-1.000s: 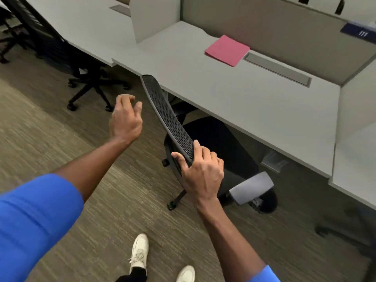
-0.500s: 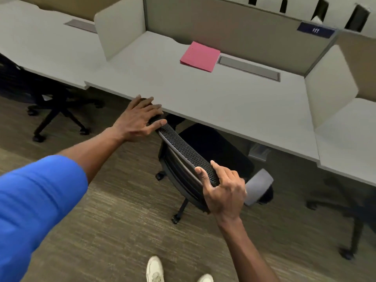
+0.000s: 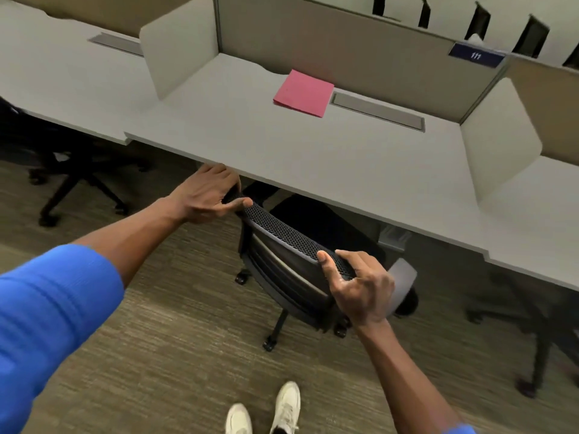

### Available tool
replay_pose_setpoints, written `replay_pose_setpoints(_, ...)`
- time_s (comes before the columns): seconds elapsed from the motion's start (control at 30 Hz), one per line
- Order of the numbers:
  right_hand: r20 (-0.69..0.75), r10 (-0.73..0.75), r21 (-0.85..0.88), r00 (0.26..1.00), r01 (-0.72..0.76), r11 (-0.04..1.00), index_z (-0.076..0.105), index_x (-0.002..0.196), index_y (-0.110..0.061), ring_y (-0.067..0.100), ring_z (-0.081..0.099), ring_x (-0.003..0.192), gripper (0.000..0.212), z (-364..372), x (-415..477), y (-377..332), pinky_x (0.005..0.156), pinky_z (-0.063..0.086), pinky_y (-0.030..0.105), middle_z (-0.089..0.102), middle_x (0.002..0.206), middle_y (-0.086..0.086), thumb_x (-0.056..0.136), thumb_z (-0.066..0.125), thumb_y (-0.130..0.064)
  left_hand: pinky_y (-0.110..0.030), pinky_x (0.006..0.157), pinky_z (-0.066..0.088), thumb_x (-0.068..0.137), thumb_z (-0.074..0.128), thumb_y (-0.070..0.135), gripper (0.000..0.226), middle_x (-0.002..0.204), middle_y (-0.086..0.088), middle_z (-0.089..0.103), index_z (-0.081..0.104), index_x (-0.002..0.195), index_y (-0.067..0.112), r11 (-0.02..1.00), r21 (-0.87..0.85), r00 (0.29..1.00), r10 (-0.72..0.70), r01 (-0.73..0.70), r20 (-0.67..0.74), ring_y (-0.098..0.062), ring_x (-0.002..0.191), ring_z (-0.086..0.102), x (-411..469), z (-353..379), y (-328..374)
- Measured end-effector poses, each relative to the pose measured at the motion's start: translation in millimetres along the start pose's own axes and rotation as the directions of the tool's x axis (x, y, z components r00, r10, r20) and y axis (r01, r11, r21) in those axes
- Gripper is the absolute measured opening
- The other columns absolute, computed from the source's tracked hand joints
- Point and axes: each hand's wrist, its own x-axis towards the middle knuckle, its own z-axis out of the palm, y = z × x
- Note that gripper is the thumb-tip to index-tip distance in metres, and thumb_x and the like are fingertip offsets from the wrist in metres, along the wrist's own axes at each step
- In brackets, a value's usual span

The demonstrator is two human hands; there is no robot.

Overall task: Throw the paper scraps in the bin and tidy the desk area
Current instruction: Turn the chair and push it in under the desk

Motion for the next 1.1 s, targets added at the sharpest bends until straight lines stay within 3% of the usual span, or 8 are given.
replay_pose_setpoints(0.2, 0.003, -0.002, 0.009, 1.0, 0.002, 1.0, 0.081, 0.092, -0.021, 0.014, 0.071, 0.079, 0.045, -2, 1, 10, 0.063, 0.055, 0.037, 0.078, 0.088, -0.005, 0.093, 0.064, -0.064, -0.045, 0.104, 0.044, 0.096, 0.021, 0.084, 0.071, 0.11, 0.003, 0.062, 0.059, 0.11, 0.026, 0.998, -0.051, 0.996, -0.033, 0.029, -0.088, -0.019, 0.109, 0.054, -23, 7, 8)
replay_pose_setpoints(0.4, 0.06, 0.018, -0.087, 0.998, -0.013, 0.996, 0.079, 0.094, -0.025, 0.015, 0.07, 0.081, 0.055, -6, 18, 24, 0.061, 0.053, 0.034, 0.077, 0.089, -0.007, 0.095, 0.051, -0.072, -0.047, 0.118, 0.032, 0.097, 0.026, 0.082, 0.07, 0.126, 0.001, 0.058, 0.053, 0.13, 0.026, 0.998, 0.063, 0.995, 0.001, 0.005, -0.1, -0.02, 0.122, 0.048, -39, 13, 8)
replay_pose_setpoints(0.57, 0.091, 0.017, -0.14, 0.996, -0.004, 0.99, 0.078, 0.097, -0.026, 0.016, 0.07, 0.082, 0.059, 0, 31, 29, 0.06, 0.054, 0.033, 0.077, 0.091, -0.006, 0.096, 0.044, -0.074, -0.052, 0.121, 0.024, 0.092, 0.022, 0.088, 0.078, 0.128, 0.001, 0.057, 0.053, 0.131, 0.028, 0.997, 0.014, 0.991, -0.078, 0.08, -0.105, -0.024, 0.128, 0.047, -37, 12, 13)
replay_pose_setpoints(0.73, 0.091, -0.002, -0.168, 0.996, 0.017, 0.986, 0.077, 0.097, -0.025, 0.018, 0.071, 0.083, 0.066, 5, 49, 34, 0.06, 0.056, 0.035, 0.077, 0.09, -0.004, 0.098, 0.033, -0.074, -0.05, 0.117, 0.027, 0.087, 0.013, 0.093, 0.09, 0.128, -0.001, 0.059, 0.056, 0.13, 0.027, 0.993, 0.008, 0.989, -0.119, 0.12, -0.087, -0.025, 0.126, 0.048, -25, 7, 15)
replay_pose_setpoints(1.1, 0.128, -0.024, -0.248, 0.992, 0.055, 0.967, 0.075, 0.101, -0.025, 0.02, 0.068, 0.087, 0.066, 22, 76, 43, 0.059, 0.052, 0.031, 0.075, 0.093, -0.002, 0.103, 0.025, -0.069, -0.049, 0.112, 0.031, 0.084, 0.015, 0.096, 0.09, 0.126, 0.002, 0.06, 0.058, 0.126, 0.029, 0.989, 0.005, 0.985, -0.148, 0.148, -0.086, -0.024, 0.123, 0.05, 3, 8, 3)
